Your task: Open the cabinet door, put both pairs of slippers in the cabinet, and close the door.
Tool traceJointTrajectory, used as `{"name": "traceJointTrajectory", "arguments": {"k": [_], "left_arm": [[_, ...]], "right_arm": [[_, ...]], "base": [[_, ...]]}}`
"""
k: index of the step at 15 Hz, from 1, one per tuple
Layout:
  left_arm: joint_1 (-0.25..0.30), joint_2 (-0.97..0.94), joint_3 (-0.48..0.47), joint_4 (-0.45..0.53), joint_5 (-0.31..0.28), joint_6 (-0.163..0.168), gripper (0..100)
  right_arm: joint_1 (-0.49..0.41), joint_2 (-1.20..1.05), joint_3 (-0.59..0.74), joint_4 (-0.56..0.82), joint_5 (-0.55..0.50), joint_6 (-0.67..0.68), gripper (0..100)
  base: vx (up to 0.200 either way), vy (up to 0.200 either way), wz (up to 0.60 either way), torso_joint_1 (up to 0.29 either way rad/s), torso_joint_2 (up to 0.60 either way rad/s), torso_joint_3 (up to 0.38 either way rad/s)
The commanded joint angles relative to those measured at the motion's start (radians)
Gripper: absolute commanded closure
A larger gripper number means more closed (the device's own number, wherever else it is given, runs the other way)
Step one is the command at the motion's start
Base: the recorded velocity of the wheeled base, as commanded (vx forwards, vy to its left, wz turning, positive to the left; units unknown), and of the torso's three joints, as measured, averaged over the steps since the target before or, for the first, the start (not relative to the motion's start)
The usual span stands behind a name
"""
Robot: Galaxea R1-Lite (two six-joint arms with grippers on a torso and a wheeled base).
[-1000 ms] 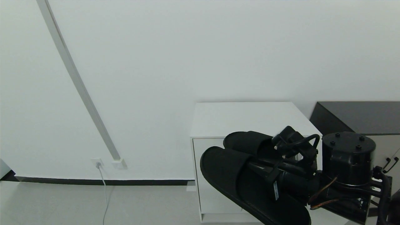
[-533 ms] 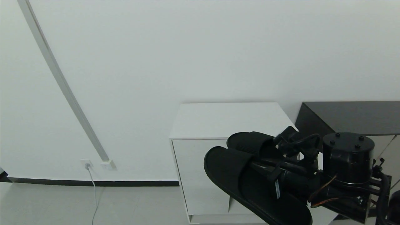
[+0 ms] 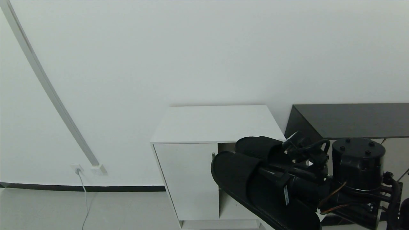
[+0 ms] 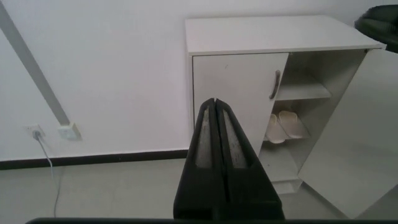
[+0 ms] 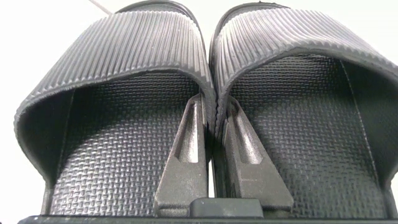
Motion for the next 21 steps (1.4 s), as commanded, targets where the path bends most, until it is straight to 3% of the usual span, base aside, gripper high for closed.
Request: {"name": "traceJointTrajectory", "arguments": {"k": [1, 15, 21], "left_arm": [[0.0, 0.001, 0.0, 0.001, 0.001, 0.0, 100], [0.0, 0.001, 0.0, 0.001, 0.001, -0.002, 100], [0.0, 0.001, 0.0, 0.001, 0.001, -0.002, 100]], "right_arm": [[0.0, 0.005, 0.002, 0.001, 0.0, 0.0, 100], [0.0, 0.021, 0.002, 0.001, 0.002, 0.001, 100], [0.0, 0.03, 0.003, -0.001, 0.002, 0.001, 100]], "base": [[0.0, 0.0, 0.0, 0.0, 0.0, 0.0], [0.0, 0.0, 0.0, 0.0, 0.0, 0.0], [0.0, 0.0, 0.0, -0.132, 0.29, 0.159]]}}
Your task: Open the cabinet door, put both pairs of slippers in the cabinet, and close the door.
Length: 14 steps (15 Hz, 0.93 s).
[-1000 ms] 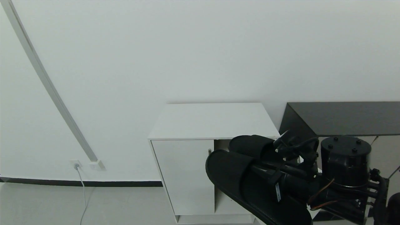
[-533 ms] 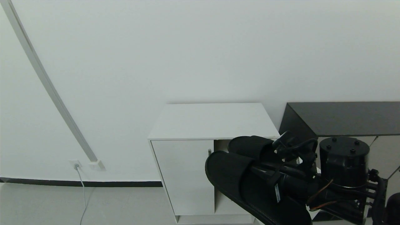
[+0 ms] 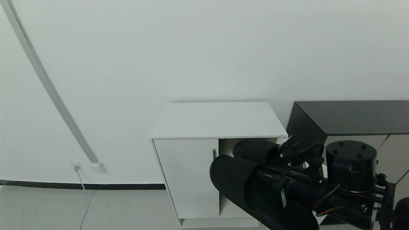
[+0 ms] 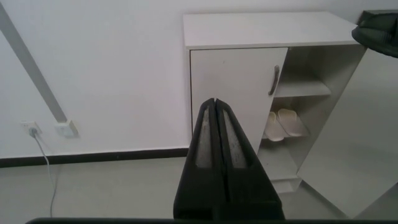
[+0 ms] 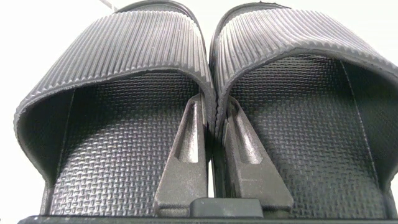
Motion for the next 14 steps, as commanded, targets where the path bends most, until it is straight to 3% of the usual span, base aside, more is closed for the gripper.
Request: {"name": "traceJointTrajectory", "arguments": {"k": [1, 14], "left_arm": [[-0.001, 0.001, 0.0, 0.0, 0.0, 0.0, 100], [0.0, 0.001, 0.0, 0.0, 0.0, 0.0, 100]], "right_arm": [[0.0, 0.011, 0.002, -0.001, 0.001, 0.0, 100], [0.002, 0.011, 0.002, -0.001, 0.001, 0.0, 100]], "base": [[0.0, 0.0, 0.0, -0.159, 0.34, 0.188], [0.0, 0.0, 0.0, -0.17, 0.39, 0.219]]}}
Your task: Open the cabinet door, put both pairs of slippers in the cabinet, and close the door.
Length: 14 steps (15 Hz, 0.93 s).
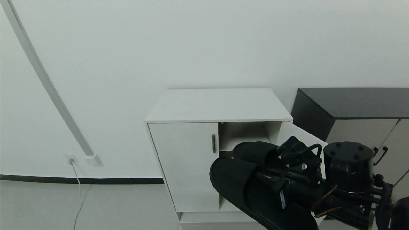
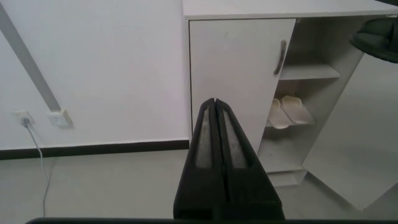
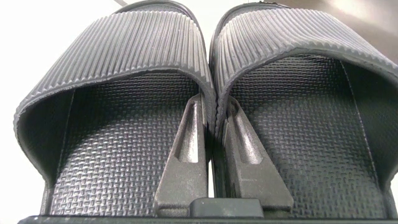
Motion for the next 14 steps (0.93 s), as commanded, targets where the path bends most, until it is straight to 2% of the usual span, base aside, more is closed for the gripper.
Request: {"name": "traceJointTrajectory", "arguments": {"k": [1, 14], "left_arm": [[0.0, 0.001, 0.0, 0.0, 0.0, 0.0, 100], [0.0, 0.001, 0.0, 0.0, 0.0, -0.005, 100]], "right_arm": [[0.0, 0.001, 0.0, -0.001, 0.001, 0.0, 100], [0.002, 0.032, 0.0, -0.016, -0.001, 0.001, 100]], "base": [[0.0, 0.0, 0.0, -0.222, 0.55, 0.31], [0.0, 0.0, 0.0, -0.196, 0.52, 0.32]]}}
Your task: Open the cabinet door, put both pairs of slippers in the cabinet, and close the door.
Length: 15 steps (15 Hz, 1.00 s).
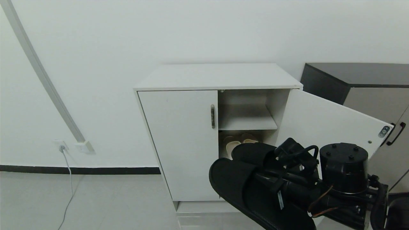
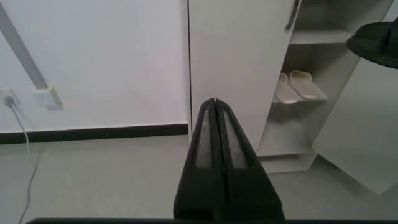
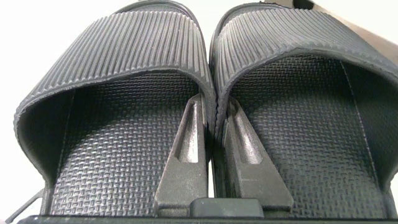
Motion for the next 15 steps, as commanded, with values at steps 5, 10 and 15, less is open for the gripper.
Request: {"name": "traceJointTrajectory", "arguments": {"k": [5, 10, 15], "left_arm": [[0.0, 0.001, 0.0, 0.0, 0.001, -0.001, 100], [0.0, 0.001, 0.0, 0.0, 0.001, -0.001, 100], [-0.001, 0.001, 0.0, 0.0, 0.001, -0.001, 100]], "right_arm": [[0.001, 0.013, 0.011, -0.025, -0.002, -0.003, 100], [0.001, 0.012, 0.022, -0.025, -0.002, -0.002, 100], [0.001, 0.017, 0.031, -0.025, -0.001, -0.002, 100]], "base": [[0.0, 0.0, 0.0, -0.138, 0.48, 0.336], [0.0, 0.0, 0.0, -0.079, 0.45, 0.361], [0.0, 0.0, 0.0, -0.014, 0.31, 0.292]]}}
